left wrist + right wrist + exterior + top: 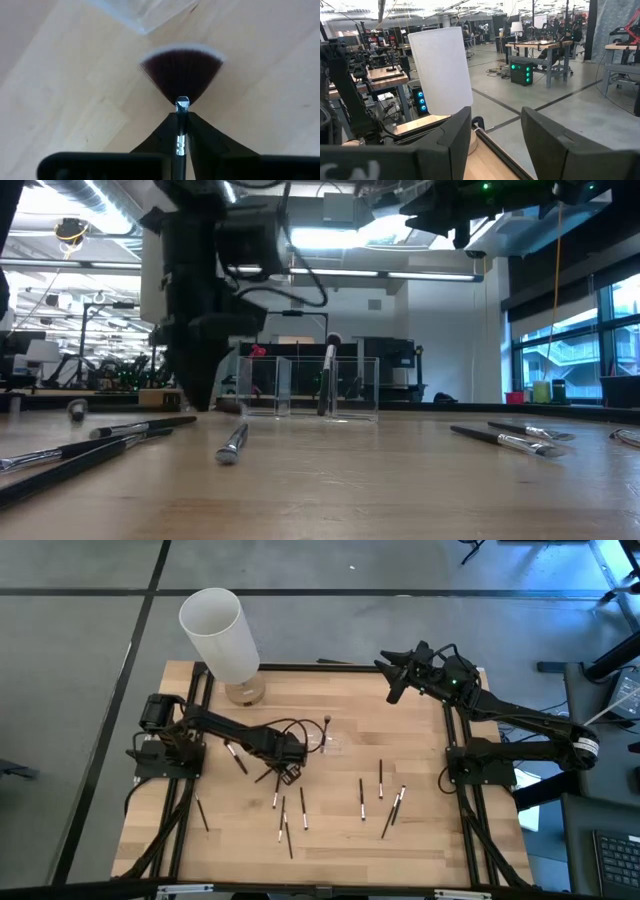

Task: Put items in baskets/containers
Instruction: Put the black highlighter brush into the transparent organizer, then put the black powder brush into the transparent organizer, then put the black eyeshadow brush into the transparent organizer

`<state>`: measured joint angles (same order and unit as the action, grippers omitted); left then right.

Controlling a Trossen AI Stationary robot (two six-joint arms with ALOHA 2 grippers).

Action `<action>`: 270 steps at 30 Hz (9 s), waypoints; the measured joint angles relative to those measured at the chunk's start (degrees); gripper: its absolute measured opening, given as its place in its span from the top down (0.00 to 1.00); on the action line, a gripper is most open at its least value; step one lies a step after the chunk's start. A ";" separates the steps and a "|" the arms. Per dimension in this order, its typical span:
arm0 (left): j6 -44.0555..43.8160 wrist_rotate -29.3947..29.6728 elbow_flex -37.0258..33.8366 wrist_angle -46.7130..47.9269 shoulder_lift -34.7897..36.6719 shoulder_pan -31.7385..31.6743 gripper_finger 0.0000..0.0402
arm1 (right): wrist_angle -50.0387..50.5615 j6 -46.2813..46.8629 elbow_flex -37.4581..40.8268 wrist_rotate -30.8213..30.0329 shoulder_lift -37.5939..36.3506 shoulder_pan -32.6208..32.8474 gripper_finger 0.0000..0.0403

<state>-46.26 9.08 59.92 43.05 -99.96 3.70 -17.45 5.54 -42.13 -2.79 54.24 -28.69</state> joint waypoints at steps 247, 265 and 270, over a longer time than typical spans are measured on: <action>14.67 47.71 -9.45 -69.89 -1.49 0.79 0.65 | 31.15 2.95 0.00 6.88 -17.14 0.04 0.57; 19.78 39.77 -9.36 -46.55 21.56 12.04 0.64 | 35.94 4.76 0.00 12.24 -14.19 1.45 0.57; 22.08 38.48 -9.40 -44.43 17.41 15.14 0.67 | 37.08 9.20 0.88 13.11 -11.89 7.15 0.57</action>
<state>-24.18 47.56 50.52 -1.38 -82.56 18.85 19.62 14.74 -41.25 10.32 42.35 -21.54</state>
